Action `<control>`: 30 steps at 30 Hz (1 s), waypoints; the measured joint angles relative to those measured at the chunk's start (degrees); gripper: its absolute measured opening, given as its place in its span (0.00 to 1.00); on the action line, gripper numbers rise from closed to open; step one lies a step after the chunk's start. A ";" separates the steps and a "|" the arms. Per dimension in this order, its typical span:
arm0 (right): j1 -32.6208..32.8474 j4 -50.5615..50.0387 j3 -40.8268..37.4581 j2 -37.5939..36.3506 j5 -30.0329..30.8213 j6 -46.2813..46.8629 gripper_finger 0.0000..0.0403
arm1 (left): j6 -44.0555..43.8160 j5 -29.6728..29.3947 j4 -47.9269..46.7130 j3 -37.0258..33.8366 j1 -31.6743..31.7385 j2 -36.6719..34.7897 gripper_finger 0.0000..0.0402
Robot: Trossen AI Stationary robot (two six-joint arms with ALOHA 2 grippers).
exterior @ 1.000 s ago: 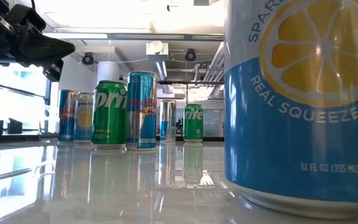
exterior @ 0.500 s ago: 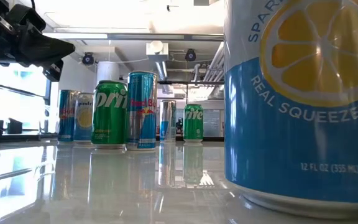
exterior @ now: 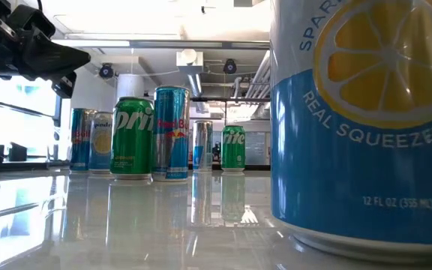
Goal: Sort soda cans
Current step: Put the top right blue white can into the top right transparent bin
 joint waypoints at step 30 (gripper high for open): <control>-1.33 -44.96 53.50 45.47 15.02 21.81 0.00 | -5.89 -14.99 14.21 0.00 -0.01 0.00 0.00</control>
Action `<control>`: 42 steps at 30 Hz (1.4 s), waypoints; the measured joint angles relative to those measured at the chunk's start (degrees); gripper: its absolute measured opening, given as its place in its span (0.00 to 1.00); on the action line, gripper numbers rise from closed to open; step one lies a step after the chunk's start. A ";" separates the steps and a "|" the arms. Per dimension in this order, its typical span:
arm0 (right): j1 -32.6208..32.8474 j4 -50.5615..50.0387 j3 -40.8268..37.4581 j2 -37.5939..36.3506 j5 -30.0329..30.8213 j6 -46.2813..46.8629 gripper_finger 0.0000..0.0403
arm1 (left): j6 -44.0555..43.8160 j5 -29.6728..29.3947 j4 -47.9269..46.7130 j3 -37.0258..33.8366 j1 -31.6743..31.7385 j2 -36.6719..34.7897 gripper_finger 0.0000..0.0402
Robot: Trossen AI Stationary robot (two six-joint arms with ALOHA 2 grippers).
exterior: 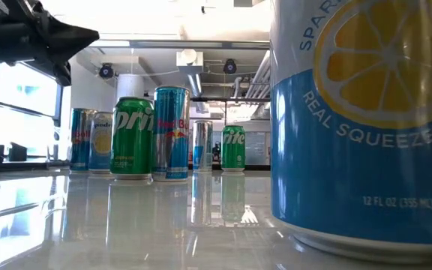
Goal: Sort soda cans
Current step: Put the top right blue white can into the top right transparent bin
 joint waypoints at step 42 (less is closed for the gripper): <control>-5.05 -26.48 19.08 42.11 -23.75 2.13 0.86 | 13.39 -2.29 -0.33 0.00 0.00 0.00 0.00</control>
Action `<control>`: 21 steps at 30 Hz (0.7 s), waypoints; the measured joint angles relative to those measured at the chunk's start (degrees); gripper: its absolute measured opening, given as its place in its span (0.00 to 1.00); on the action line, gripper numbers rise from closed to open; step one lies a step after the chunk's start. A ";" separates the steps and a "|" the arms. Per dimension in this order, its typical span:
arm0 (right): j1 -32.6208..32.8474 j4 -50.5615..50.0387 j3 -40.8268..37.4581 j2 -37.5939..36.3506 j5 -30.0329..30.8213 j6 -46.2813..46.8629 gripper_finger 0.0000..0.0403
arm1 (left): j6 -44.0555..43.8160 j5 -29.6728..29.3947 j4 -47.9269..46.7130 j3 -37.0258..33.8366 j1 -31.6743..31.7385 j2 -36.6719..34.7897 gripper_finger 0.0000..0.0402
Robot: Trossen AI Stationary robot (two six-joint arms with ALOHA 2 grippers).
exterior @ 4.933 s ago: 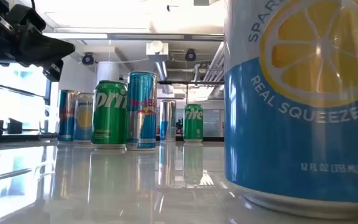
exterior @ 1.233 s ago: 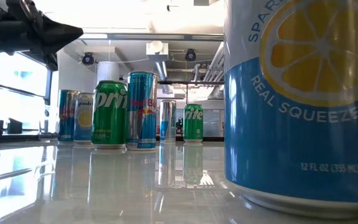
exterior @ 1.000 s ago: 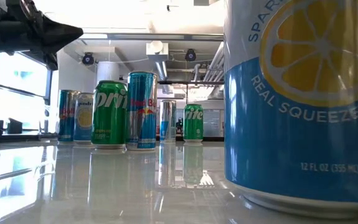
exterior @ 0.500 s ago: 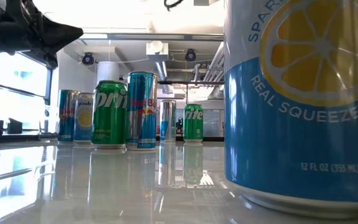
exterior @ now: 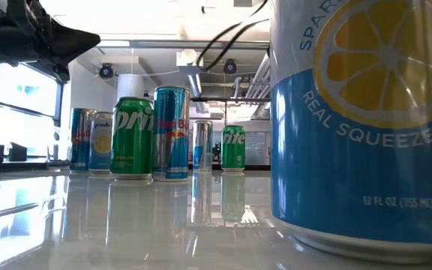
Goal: Sort soda cans
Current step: Put the top right blue white can into the top right transparent bin
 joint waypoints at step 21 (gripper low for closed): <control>0.46 9.05 -8.99 -0.03 0.64 -2.81 0.70 | -1.09 0.00 0.00 0.00 0.00 0.00 0.00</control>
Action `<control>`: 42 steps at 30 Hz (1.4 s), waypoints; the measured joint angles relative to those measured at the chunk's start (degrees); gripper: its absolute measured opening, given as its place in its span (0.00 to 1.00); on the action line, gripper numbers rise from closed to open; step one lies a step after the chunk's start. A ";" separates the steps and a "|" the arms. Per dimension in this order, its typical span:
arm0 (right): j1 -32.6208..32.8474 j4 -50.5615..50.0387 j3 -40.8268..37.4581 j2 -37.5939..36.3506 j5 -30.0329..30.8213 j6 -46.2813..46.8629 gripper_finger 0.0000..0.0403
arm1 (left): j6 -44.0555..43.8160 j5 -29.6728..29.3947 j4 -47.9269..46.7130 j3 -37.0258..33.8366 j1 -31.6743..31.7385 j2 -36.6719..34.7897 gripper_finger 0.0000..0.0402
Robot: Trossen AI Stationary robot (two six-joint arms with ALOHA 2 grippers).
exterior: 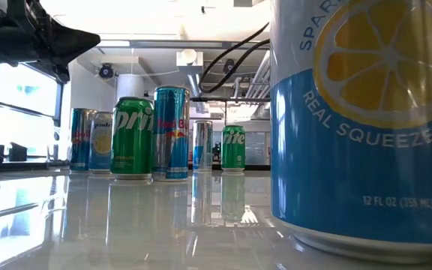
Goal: Sort soda cans
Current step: Put the top right blue white can into the top right transparent bin
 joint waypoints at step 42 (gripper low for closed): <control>-38.55 -22.38 -2.80 -17.72 9.53 -11.23 0.70 | 1.03 0.00 -0.94 0.00 -0.07 0.02 0.00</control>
